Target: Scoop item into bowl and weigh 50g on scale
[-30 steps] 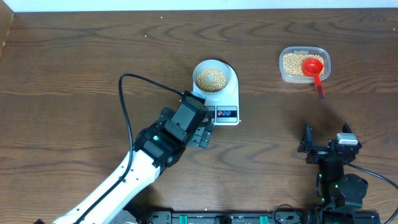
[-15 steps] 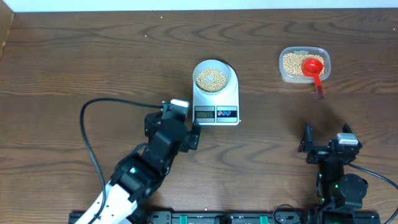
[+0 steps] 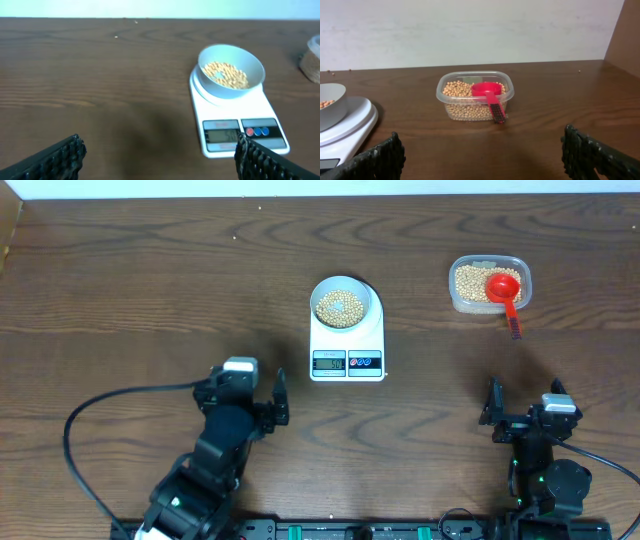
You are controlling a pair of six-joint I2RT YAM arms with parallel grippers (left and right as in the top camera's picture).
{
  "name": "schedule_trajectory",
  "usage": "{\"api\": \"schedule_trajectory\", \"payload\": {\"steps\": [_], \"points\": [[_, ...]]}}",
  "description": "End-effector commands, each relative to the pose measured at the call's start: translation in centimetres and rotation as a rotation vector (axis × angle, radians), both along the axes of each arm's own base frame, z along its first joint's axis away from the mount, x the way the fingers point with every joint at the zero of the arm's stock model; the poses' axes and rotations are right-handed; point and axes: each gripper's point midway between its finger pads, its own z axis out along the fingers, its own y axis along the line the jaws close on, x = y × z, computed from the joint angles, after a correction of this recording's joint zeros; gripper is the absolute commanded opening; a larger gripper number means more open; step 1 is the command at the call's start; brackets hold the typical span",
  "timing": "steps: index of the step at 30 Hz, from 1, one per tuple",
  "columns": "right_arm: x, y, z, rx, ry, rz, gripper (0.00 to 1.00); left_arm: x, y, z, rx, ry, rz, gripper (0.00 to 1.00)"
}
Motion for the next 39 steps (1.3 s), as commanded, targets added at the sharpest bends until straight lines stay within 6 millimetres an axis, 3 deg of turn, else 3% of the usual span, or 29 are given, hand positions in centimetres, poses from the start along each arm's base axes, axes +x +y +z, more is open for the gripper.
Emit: {"api": "schedule_trajectory", "payload": {"steps": [1, 22, 39], "points": [[0.0, -0.2, -0.1, -0.012, 0.001, -0.009, 0.99, -0.3, 1.8, 0.1, -0.030, -0.056, 0.062, 0.98], [0.0, -0.2, -0.1, -0.012, 0.001, -0.009, 0.99, -2.8, 11.2, -0.3, -0.113, -0.308, 0.401, 0.98], [0.0, -0.2, -0.1, -0.012, 0.001, -0.009, 0.99, -1.7, 12.0, -2.7, -0.119, -0.351, 0.443, 0.98]]}}
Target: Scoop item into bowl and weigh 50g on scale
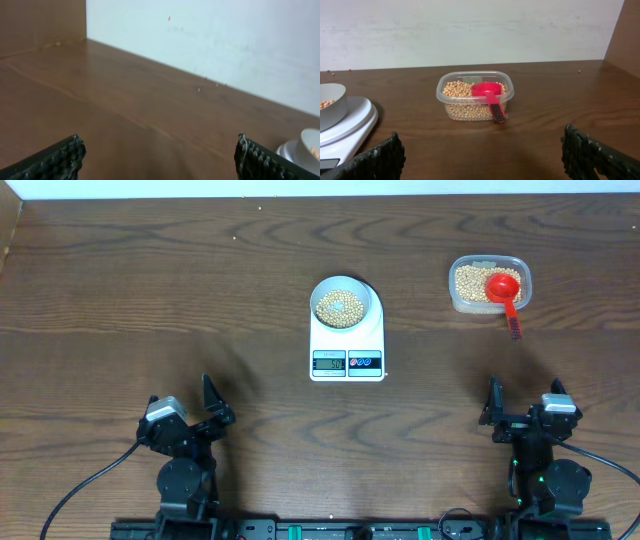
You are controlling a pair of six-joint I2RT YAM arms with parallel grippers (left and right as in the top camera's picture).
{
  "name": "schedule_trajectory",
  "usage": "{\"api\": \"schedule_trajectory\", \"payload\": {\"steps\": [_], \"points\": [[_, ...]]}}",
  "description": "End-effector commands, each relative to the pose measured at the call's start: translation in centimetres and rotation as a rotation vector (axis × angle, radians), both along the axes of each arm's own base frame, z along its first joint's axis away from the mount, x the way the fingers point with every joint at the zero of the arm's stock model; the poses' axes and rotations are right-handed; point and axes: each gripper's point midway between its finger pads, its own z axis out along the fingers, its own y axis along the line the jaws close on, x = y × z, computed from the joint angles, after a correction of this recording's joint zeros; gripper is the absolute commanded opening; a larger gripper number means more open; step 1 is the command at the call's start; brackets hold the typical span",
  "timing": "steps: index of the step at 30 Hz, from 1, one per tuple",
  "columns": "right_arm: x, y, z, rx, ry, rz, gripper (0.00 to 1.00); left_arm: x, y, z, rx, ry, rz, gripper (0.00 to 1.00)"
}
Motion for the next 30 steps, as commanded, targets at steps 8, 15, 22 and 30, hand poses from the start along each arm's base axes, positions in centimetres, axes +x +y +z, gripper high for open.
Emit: {"api": "schedule_trajectory", "payload": {"steps": [8, 15, 22, 30], "points": [[0.0, -0.2, -0.1, -0.012, 0.001, -0.009, 0.99, 0.2, 0.2, -0.3, -0.017, -0.029, 0.010, 0.98], [0.0, -0.2, -0.1, -0.012, 0.001, -0.009, 0.99, 0.2, 0.2, 0.8, -0.079, -0.089, 0.012, 0.98], [0.0, -0.2, -0.1, -0.012, 0.001, -0.009, 0.99, 0.2, 0.1, 2.9, -0.096, -0.181, 0.009, 0.98], [0.0, -0.2, -0.1, -0.012, 0.001, -0.009, 0.99, 0.8, -3.7, 3.5, 0.139, -0.153, -0.219, 0.98]]}}
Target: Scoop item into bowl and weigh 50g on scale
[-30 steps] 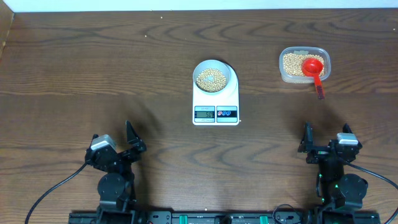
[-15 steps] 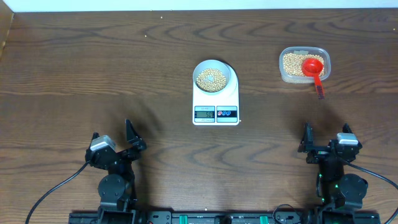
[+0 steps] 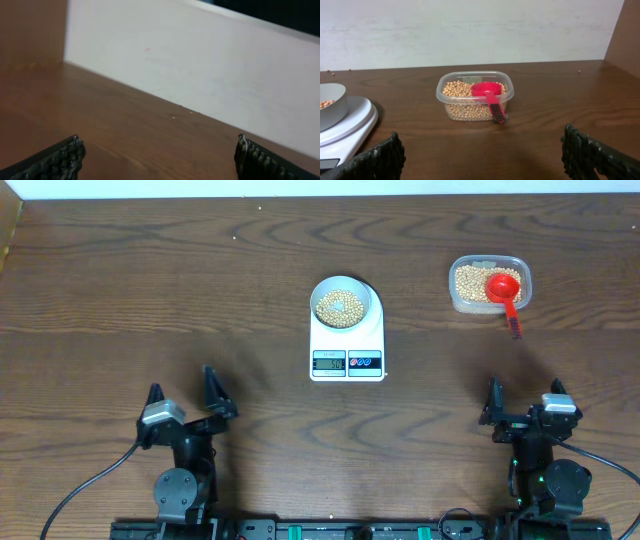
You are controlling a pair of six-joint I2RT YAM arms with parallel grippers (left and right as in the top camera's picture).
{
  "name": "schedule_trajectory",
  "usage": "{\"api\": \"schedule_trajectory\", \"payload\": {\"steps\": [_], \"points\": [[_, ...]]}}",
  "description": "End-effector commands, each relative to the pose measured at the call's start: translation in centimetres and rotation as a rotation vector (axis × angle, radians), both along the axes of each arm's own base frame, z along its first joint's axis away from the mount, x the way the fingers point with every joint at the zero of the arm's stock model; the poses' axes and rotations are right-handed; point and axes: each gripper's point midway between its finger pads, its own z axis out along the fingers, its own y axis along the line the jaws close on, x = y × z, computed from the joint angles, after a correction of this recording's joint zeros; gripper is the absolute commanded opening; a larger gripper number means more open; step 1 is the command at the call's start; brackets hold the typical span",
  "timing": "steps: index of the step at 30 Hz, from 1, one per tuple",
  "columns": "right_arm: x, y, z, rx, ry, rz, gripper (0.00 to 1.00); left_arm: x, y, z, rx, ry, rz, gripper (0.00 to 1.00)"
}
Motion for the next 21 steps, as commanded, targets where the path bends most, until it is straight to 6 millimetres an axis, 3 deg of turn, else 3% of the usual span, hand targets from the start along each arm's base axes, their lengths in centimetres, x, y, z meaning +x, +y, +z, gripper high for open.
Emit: {"api": "schedule_trajectory", "payload": {"steps": [1, 4, 10, 21], "points": [[0.0, -0.2, -0.1, -0.012, 0.001, -0.009, 0.99, 0.2, -2.3, 0.1, 0.217, 0.013, -0.120, 0.98], [0.0, -0.2, -0.1, -0.012, 0.001, -0.009, 0.99, 0.3, -2.7, -1.4, 0.308, 0.083, -0.142, 0.98], [0.0, -0.2, -0.1, -0.012, 0.001, -0.009, 0.99, 0.0, -3.5, -5.8, 0.310, 0.252, -0.218, 0.98], [0.0, -0.2, -0.1, -0.012, 0.001, -0.009, 0.99, 0.0, -3.5, -5.8, 0.291, 0.250, -0.219, 0.98]]}}
